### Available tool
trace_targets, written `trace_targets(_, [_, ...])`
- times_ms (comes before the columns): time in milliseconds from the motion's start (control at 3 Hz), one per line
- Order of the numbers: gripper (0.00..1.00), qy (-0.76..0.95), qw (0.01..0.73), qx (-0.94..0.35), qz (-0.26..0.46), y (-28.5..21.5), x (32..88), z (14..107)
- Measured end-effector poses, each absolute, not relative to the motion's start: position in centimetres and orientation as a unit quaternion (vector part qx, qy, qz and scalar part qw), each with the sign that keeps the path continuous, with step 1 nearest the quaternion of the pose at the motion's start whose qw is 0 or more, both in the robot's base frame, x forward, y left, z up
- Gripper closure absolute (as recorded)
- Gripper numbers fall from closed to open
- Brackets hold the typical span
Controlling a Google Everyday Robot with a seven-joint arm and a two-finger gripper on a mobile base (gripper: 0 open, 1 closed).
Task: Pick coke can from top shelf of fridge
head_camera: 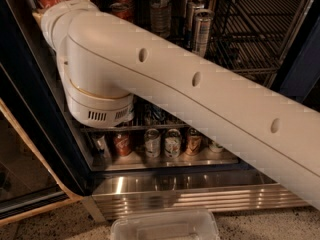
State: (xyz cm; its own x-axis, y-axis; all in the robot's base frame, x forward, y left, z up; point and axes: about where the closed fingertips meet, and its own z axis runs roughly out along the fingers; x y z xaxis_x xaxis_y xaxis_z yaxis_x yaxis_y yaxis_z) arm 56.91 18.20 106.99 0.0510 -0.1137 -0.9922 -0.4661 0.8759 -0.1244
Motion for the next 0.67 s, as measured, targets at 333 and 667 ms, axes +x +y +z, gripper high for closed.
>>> trace_targets(333, [1.00, 0.669, 0.692, -0.218, 0.158, 18.3, 55.8, 107.2])
trace_targets(667, [1.00, 0.664, 0.690, -0.214, 0.192, 18.1, 52.7, 107.7])
